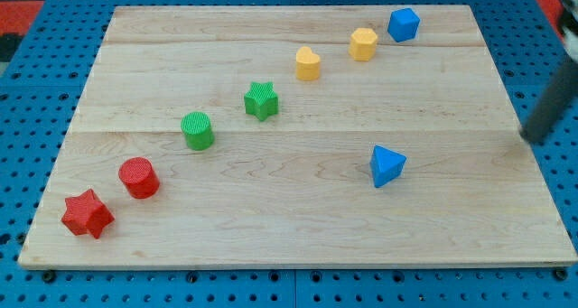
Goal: Place the blue triangle in between yellow heart and green star
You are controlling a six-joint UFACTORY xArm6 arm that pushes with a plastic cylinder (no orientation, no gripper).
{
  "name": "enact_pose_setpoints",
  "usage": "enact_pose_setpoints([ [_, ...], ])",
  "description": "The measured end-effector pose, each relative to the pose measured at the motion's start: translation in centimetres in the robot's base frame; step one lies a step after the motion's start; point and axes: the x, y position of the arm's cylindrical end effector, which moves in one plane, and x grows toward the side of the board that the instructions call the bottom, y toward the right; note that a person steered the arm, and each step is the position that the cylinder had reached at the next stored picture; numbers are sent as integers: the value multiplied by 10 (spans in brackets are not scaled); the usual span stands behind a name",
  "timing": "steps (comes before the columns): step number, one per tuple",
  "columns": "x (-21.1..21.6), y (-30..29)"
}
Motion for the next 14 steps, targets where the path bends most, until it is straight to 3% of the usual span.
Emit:
enact_pose_setpoints([
  [1, 37, -83],
  [2, 59, -127],
  [5, -37, -188],
  [6, -2, -182],
  [8, -33, -242],
  [11, -22, -173],
  [12, -61, -235],
  [13, -78, -248],
  [14, -58, -221],
])
